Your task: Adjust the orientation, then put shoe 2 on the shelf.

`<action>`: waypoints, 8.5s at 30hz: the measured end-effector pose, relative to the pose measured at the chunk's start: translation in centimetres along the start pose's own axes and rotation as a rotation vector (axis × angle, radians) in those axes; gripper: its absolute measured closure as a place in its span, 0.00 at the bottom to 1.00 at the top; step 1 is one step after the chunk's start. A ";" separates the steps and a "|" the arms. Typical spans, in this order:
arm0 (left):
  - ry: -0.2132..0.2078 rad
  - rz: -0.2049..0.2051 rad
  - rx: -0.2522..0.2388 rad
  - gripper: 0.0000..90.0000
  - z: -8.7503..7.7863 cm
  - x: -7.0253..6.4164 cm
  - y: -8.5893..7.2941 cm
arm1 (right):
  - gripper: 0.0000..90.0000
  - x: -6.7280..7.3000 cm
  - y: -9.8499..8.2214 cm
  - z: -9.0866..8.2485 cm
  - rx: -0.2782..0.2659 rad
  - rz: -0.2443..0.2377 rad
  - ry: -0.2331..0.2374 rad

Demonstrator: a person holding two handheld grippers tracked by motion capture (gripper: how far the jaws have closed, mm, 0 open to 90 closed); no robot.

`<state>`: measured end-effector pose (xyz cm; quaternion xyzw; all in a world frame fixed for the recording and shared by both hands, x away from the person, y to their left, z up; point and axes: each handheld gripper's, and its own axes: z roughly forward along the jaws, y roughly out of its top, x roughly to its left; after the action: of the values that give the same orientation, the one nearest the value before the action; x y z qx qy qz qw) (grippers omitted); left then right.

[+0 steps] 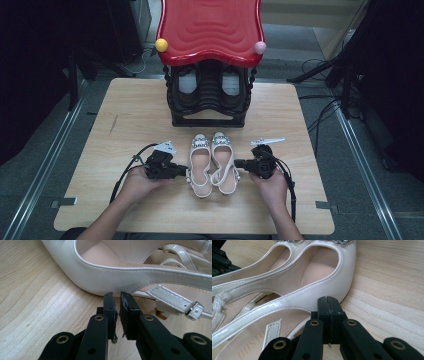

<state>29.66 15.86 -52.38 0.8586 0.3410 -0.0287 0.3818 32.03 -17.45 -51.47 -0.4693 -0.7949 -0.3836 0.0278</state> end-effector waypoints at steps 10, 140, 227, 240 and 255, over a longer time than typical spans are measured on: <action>-0.026 -0.019 -0.010 0.96 0.5 -0.5 0.0 | 1.00 0.0 0.4 0.4 -0.008 -0.007 -0.012; 0.120 -0.087 -0.090 0.67 -5.2 2.8 -0.5 | 0.96 6.9 5.5 4.1 0.260 -0.275 -0.164; 0.122 -0.100 -0.083 0.68 -5.5 3.8 -1.1 | 0.96 12.3 34.4 -13.5 -0.364 -0.123 -0.053; 0.100 -0.090 -0.072 0.69 -4.8 3.5 -1.1 | 0.96 10.7 37.1 -12.6 -0.505 0.095 -0.104; 0.094 -0.091 -0.081 0.69 -4.9 3.5 -1.1 | 0.95 11.9 37.8 -10.3 -0.564 0.155 -0.270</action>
<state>30.61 21.66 -50.69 0.8265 0.3979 0.0080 0.3981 51.16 -5.36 -17.34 -0.5641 -0.6157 -0.5199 -0.1802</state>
